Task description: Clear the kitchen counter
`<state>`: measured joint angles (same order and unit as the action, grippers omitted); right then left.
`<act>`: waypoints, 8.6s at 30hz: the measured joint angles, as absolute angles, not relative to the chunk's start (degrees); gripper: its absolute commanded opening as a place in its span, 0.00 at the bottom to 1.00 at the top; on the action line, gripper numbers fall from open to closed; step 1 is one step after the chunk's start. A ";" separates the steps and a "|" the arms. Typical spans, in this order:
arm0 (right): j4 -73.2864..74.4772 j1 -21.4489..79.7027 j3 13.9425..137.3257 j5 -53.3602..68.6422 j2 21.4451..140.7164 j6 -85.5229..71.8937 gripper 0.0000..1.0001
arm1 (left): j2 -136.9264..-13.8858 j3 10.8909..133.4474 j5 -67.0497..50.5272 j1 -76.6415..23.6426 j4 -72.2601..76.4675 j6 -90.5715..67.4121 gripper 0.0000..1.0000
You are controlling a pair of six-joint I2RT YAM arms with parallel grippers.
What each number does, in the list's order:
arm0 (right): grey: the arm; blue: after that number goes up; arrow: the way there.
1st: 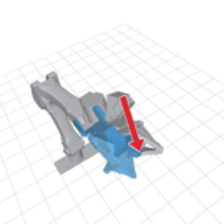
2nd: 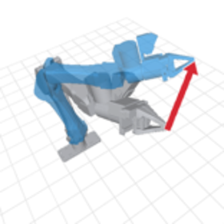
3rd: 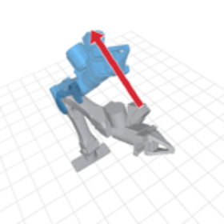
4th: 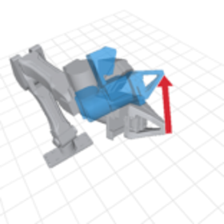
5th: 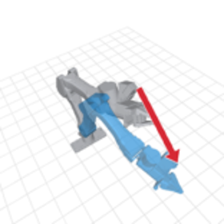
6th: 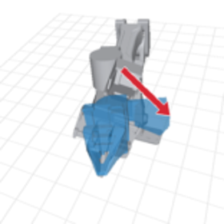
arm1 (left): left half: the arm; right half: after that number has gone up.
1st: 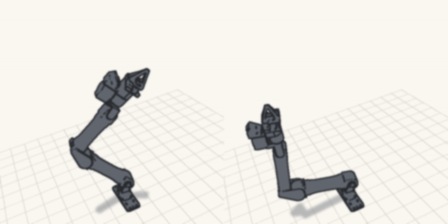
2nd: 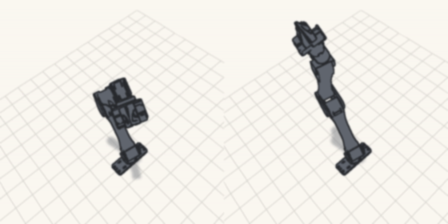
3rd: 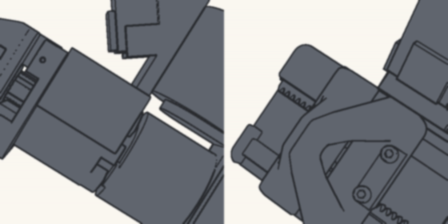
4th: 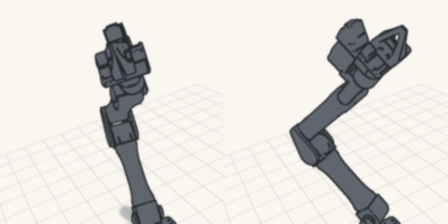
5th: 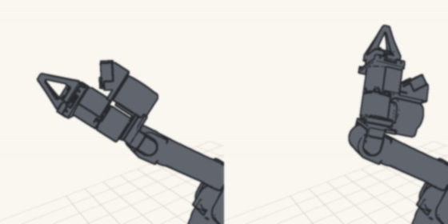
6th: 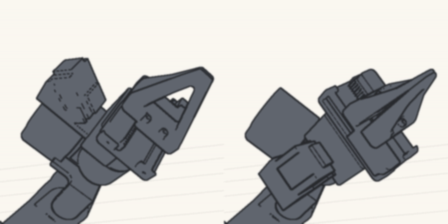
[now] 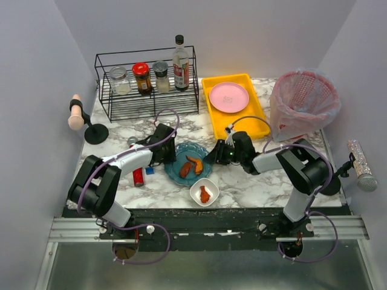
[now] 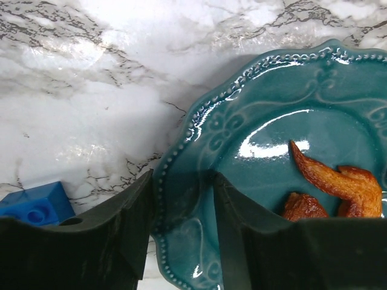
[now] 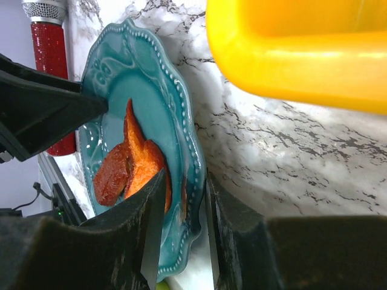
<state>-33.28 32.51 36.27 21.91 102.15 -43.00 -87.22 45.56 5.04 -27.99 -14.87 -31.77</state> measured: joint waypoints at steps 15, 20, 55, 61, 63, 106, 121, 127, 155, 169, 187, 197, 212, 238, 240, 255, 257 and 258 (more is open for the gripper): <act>-37.58 30.79 36.58 24.38 105.62 -45.74 0.08 | -87.94 45.63 4.97 -27.44 -14.17 -32.01 0.35; -37.82 30.63 36.58 24.58 105.78 -46.76 0.01 | -88.09 45.87 4.99 -27.44 -14.20 -32.01 0.45; -28.40 29.78 34.63 25.12 93.36 -55.55 0.01 | -77.91 61.52 6.33 -24.45 -24.62 -27.46 0.89; -24.64 28.69 34.65 23.90 89.41 -57.08 0.01 | -75.18 61.82 6.48 -23.33 -25.82 -26.98 0.89; -23.59 28.10 34.65 23.27 88.66 -57.63 0.01 | -75.02 61.80 6.46 -23.20 -25.91 -26.98 0.88; -29.36 26.98 31.22 21.34 95.90 -52.73 0.01 | -89.60 45.95 -1.45 -25.61 -6.33 -33.36 0.00; -35.03 26.00 30.65 21.52 99.29 -53.63 0.25 | -91.96 47.00 -0.62 -25.30 -2.98 -33.95 0.00; -39.05 25.96 30.63 22.35 101.34 -52.73 0.33 | -93.41 47.24 0.54 -25.21 0.10 -33.93 0.00; -44.05 27.11 29.08 22.50 101.89 -52.80 0.45 | -101.01 50.52 5.37 -26.92 9.78 -35.51 0.00; -53.39 27.11 30.41 25.63 108.36 -57.41 0.47 | -101.78 50.52 6.09 -27.33 10.85 -35.55 0.00; -60.23 27.11 30.76 28.36 113.54 -64.25 0.20 | -101.32 49.80 8.12 -28.51 13.10 -36.47 0.00; -62.96 26.98 27.99 27.83 113.32 -67.75 0.01 | -99.88 49.89 8.14 -29.36 11.00 -36.67 0.26; -63.02 27.05 25.43 27.90 111.18 -69.04 0.01 | -94.54 51.24 7.42 -29.67 -9.32 -35.38 0.76; -41.50 27.05 25.93 26.00 89.86 -70.87 0.01 | -72.53 60.73 11.92 -23.57 -27.70 -31.35 0.88; -36.77 27.05 26.50 24.97 85.93 -70.63 0.01 | -72.07 60.69 11.94 -23.57 -28.03 -31.31 0.88; -10.41 27.16 40.77 12.67 67.05 -71.05 0.01 | -70.15 59.66 11.62 -23.20 -28.34 -31.51 0.87; -8.60 26.76 41.93 12.01 67.05 -71.42 0.01 | -69.87 59.48 11.51 -23.20 -28.40 -31.51 0.87; -7.64 26.52 42.52 11.81 67.05 -71.57 0.01 | -69.71 59.37 11.44 -23.20 -28.40 -31.51 0.87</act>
